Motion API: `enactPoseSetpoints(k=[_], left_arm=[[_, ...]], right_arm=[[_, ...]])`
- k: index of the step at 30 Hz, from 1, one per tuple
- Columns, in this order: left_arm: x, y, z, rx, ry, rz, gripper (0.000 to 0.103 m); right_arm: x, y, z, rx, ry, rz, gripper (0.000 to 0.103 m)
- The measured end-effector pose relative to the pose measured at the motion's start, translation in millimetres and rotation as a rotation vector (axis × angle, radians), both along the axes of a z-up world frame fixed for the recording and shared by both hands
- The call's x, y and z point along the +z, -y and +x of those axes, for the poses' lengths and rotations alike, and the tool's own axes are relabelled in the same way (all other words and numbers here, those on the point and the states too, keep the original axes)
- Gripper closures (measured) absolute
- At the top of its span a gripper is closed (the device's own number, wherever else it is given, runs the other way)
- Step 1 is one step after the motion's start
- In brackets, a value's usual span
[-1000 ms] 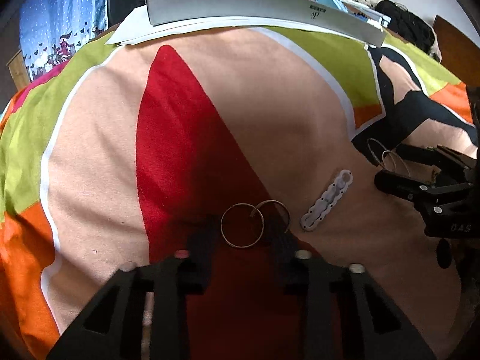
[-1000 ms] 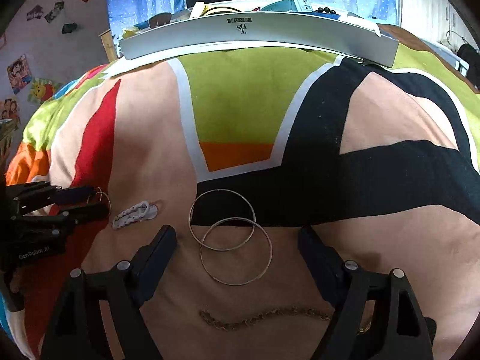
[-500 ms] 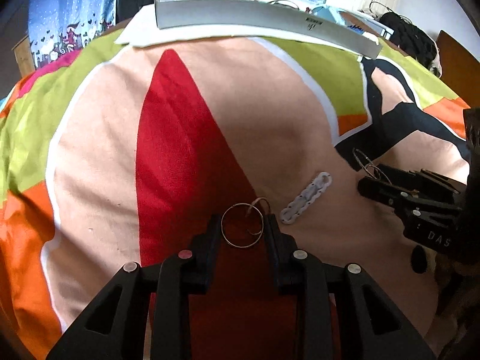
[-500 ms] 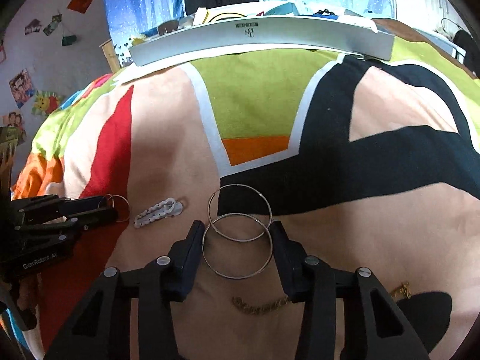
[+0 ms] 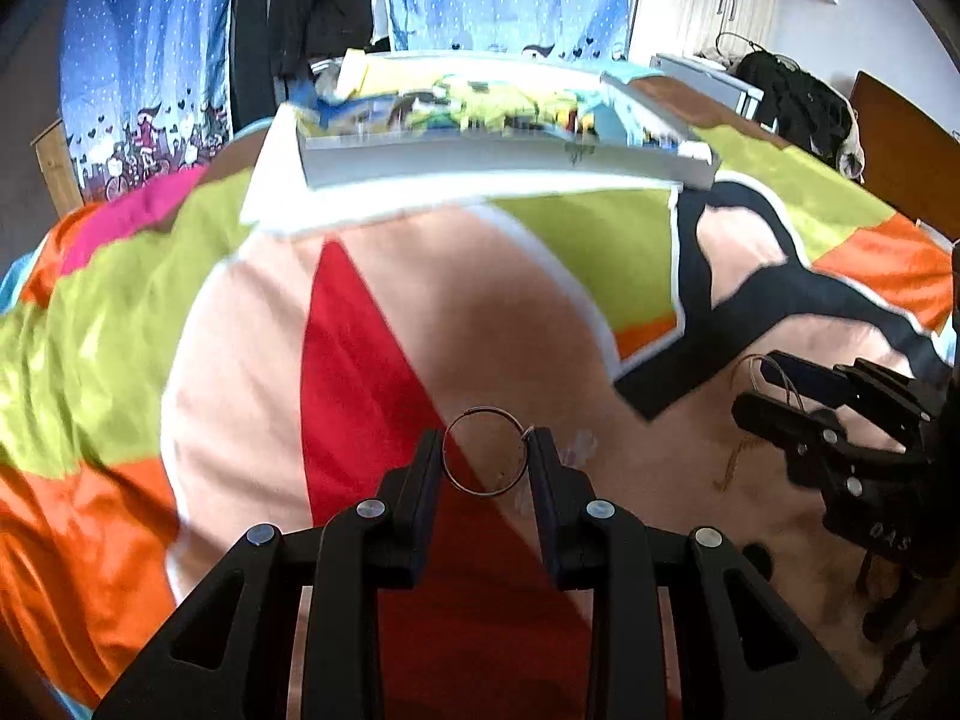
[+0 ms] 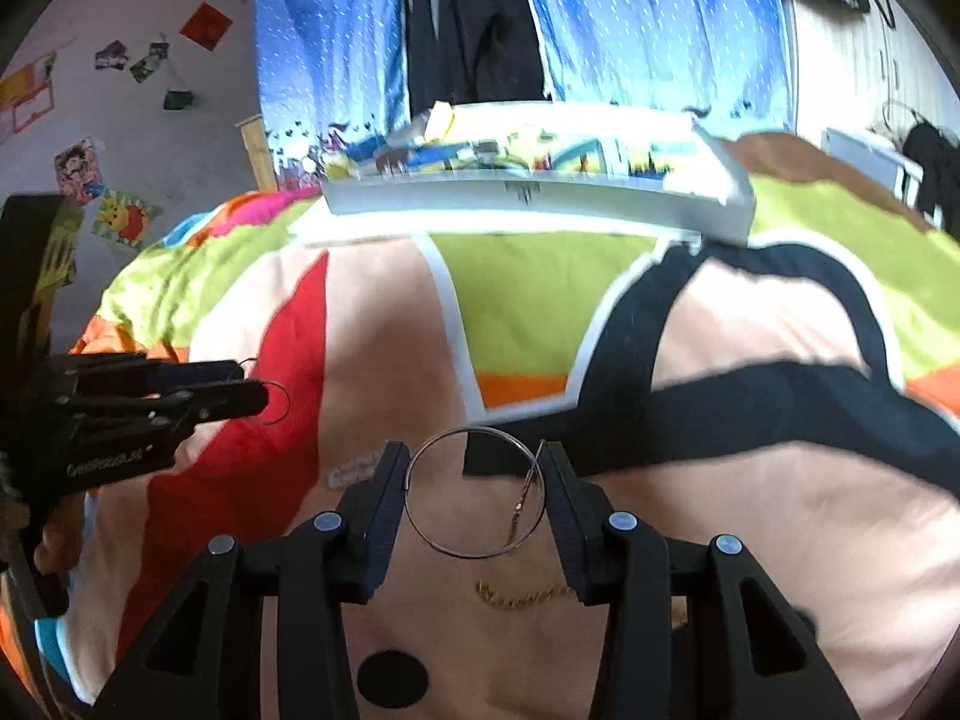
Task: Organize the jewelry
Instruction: 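Carry both sets of hoops into the frog tray and open both tools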
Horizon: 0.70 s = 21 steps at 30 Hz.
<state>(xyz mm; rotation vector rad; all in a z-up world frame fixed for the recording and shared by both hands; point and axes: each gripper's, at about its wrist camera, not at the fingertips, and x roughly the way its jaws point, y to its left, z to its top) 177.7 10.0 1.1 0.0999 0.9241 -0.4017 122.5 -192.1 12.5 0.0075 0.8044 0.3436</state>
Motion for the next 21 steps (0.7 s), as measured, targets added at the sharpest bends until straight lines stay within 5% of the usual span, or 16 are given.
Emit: enactPoseSetpoints(k=[12,21], left_arm=[[83.5,28.0,97.7,-0.016,0.172,-0.092,0.078],[62.3,48.5,172.3,0.009,0.182,-0.179,0.078]], right_arm=[[91.4,18.3,100.9,0.071,0.139,-0.053,0.061],[79.4,40.0,177.3,-0.031,0.147,-0.099,0.06]])
